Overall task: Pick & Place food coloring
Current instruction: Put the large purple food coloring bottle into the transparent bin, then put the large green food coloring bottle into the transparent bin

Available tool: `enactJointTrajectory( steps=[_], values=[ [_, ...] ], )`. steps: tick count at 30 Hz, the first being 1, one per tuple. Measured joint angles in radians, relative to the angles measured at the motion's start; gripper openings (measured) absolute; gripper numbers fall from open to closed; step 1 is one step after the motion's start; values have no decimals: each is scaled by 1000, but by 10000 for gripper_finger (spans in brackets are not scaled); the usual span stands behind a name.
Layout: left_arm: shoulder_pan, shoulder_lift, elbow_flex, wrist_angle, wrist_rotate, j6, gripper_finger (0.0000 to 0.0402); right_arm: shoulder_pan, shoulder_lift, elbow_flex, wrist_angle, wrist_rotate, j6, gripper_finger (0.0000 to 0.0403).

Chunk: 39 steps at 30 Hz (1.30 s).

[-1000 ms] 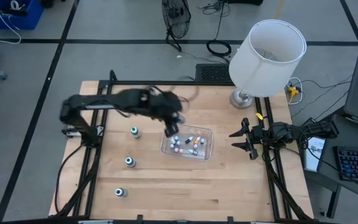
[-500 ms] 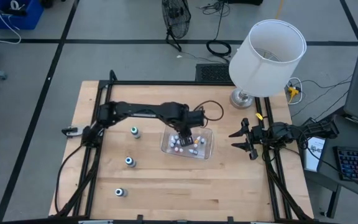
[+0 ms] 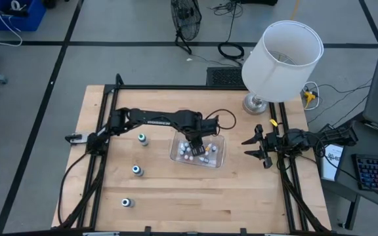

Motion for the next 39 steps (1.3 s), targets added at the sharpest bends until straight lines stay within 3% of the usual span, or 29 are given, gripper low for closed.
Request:
enactJointTrajectory(
  steps=[12,20,27,32,36,39],
  values=[
    [2,-6,-126,102,8,-47,137,0,0,0,0,0,0,169],
    [1,-22,-105,96,22,-59,273,0,0,0,0,0,0,169],
    [1,-109,-61,80,13,-75,324,0,0,0,0,0,0,169],
    [0,-214,-59,-69,-101,-116,318,0,0,0,0,0,0,169],
    [-4,-289,-58,-305,-220,-255,299,0,0,0,0,0,0,169],
    [-21,-346,-76,-446,-237,-360,285,0,0,0,0,0,0,169]
  ],
)
